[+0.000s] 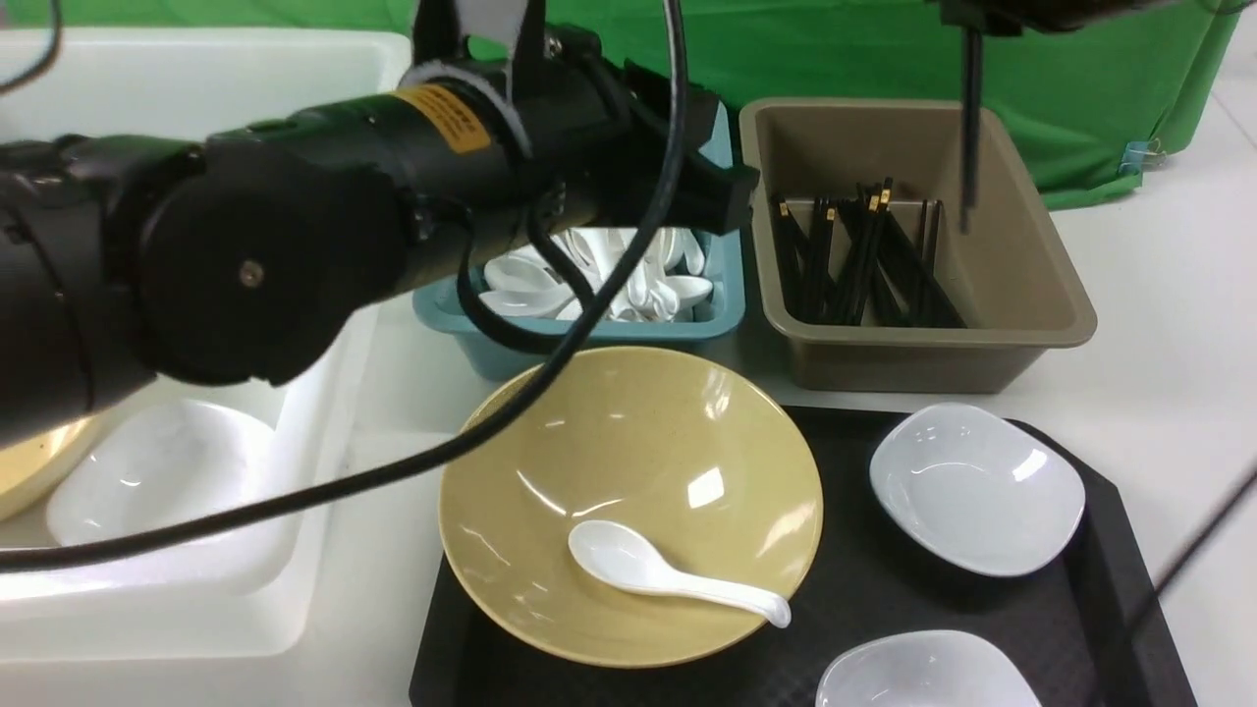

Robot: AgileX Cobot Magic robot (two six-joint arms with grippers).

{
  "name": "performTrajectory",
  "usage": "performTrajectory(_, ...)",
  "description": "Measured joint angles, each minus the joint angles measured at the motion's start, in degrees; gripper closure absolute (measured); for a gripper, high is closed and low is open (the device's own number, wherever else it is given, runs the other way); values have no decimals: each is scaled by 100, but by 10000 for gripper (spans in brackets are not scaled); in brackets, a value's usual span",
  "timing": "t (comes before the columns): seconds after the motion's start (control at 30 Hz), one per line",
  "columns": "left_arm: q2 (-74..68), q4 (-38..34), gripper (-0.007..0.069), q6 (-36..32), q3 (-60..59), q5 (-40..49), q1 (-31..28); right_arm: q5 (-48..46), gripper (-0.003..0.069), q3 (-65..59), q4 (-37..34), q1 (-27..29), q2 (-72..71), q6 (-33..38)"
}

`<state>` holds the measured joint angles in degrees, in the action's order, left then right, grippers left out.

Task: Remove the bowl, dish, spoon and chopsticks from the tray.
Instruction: Use the right arm to put the chopsticks into the small storage box on the right, then use the left arm to grab the soup spoon in the middle

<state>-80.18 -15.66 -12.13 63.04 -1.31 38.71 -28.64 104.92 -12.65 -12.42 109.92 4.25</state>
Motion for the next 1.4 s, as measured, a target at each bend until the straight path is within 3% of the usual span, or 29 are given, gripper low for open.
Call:
performTrajectory(0.23, -12, 0, 643, 5, 0, 648, 0, 823, 564, 14, 0, 7, 973, -2)
performTrajectory(0.4, -12, 0, 643, 5, 0, 1409, 0, 568, 536, 14, 102, 7, 1354, -7)
performTrajectory(0.5, -12, 0, 643, 6, 0, 2177, 0, 186, 424, 14, 247, 7, 1411, -63)
performTrajectory(0.57, -12, 52, 643, -48, 0, 2972, 0, -359, 288, 26, 321, 7, 1358, -73)
performTrajectory(0.63, -12, 194, 643, -255, 0, 3484, 0, -860, 256, 26, 420, 7, 1234, -22)
performTrajectory(0.73, -12, 341, 643, -591, 0, 3907, 0, -1646, 334, 26, 511, 7, 914, 201)
performTrajectory(0.8, -26, 434, 642, -1033, 6, 4153, 0, -2392, 535, 26, 517, 8, 491, 465)
performTrajectory(0.87, -145, 363, 641, -1450, 77, 4363, 0, -3071, 616, 26, 506, 8, 9, 660)
performTrajectory(1.07, -967, -93, 641, -2129, 593, 5039, 0, -3767, 659, -786, 149, 8, -1490, 1096)
performTrajectory(1.27, -1825, -250, 636, -2394, 1184, 5098, 0, -3919, 662, -2445, -739, 15, -3276, 1612)
performTrajectory(1.4, -2155, -517, 592, -3141, 1254, 5112, 0, -3988, 664, -3512, -1268, 20, -4325, 2021)
